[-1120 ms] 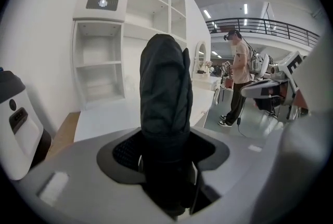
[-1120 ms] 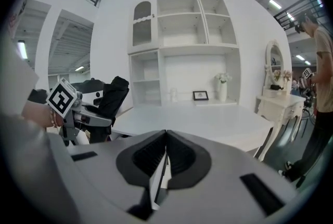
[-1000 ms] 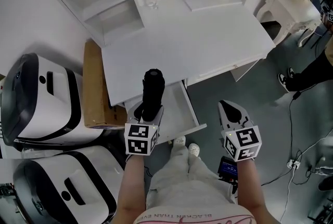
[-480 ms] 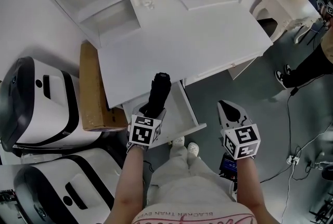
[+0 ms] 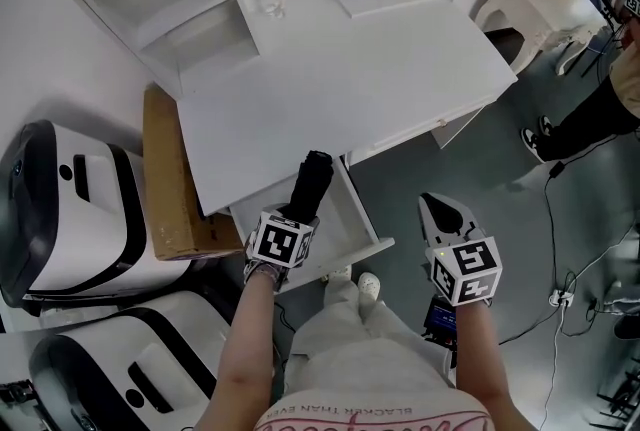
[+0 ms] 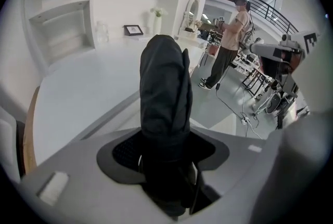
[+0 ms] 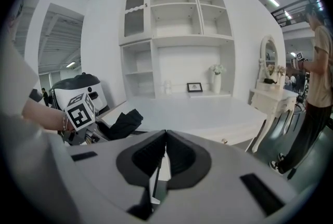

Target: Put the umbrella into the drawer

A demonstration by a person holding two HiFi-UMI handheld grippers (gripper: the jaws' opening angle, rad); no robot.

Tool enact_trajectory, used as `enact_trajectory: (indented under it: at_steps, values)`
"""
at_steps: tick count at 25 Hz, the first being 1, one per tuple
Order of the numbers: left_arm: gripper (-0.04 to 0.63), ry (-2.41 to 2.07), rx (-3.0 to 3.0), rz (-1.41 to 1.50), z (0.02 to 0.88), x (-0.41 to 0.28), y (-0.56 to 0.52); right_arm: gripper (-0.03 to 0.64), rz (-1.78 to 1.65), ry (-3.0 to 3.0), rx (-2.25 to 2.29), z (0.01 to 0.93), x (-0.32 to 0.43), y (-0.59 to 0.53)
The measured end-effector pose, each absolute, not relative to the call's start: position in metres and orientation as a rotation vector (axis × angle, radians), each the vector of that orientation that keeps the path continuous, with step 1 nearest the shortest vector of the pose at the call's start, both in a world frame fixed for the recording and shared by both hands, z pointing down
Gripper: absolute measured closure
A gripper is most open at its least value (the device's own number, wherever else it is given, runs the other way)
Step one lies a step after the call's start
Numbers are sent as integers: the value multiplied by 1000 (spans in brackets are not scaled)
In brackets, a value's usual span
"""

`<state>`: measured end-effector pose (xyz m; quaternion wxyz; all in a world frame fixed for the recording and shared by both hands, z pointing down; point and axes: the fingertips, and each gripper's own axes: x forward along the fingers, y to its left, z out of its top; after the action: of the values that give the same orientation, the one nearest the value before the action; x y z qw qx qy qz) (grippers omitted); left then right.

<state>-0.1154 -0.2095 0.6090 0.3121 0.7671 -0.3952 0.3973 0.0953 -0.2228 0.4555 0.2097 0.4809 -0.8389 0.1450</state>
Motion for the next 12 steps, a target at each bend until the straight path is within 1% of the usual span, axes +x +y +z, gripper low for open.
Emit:
enact_trajectory:
  at_steps: [12]
  values:
    - [341, -952, 1930, 1189, 649, -118, -201, 607, 445, -2301, 1315, 468, 92, -223]
